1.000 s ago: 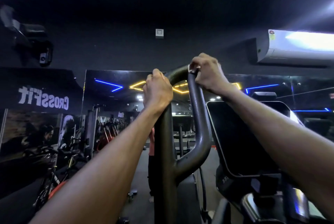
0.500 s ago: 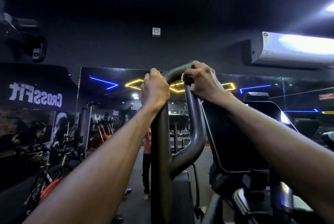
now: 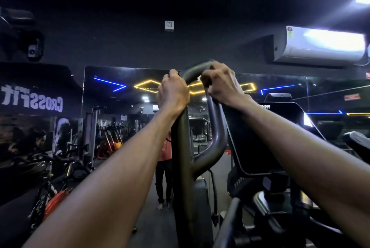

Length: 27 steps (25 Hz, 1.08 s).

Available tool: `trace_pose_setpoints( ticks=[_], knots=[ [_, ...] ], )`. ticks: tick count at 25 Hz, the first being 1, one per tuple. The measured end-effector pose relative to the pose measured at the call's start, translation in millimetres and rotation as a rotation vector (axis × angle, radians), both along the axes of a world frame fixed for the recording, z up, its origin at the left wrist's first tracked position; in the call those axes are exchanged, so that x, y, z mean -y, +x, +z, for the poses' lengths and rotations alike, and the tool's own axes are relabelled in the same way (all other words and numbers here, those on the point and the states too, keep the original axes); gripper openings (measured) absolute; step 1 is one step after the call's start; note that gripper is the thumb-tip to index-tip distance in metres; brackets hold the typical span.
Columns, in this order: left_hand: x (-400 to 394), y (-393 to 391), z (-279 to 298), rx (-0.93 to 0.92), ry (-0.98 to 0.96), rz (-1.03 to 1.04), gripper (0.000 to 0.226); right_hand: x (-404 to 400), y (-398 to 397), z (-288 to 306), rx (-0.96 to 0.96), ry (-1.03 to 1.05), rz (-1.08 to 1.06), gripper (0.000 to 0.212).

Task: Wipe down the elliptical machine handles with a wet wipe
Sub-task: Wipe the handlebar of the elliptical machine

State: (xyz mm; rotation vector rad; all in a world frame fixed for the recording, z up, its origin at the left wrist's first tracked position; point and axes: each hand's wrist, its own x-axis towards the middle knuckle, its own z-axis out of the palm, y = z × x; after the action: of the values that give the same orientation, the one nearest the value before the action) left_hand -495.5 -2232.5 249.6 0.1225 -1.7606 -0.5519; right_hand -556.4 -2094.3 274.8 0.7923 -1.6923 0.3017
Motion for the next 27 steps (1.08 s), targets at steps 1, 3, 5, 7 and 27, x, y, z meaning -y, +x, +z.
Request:
trace_pose_setpoints(
  ticks=[1,3,5,7,27],
  knots=[
    [-1,0,-1,0.002,-0.006,-0.005,0.028,3,-1,8,0.019,-0.025,-0.009,0.014],
    [-1,2,-1,0.007,-0.011,-0.010,0.026,6,-1,13,0.069,-0.076,-0.001,0.016],
    [0,2,-5,0.008,-0.001,-0.026,0.026,2,1,-4,0.079,-0.074,0.032,0.020],
    [2,2,-12,0.000,-0.009,-0.048,0.027,-9,8,-33,0.064,-0.059,0.093,0.021],
    [-17,30,-60,-0.037,0.098,0.007,0.027,-40,75,-71,0.545,0.216,0.057,0.015]
  ],
)
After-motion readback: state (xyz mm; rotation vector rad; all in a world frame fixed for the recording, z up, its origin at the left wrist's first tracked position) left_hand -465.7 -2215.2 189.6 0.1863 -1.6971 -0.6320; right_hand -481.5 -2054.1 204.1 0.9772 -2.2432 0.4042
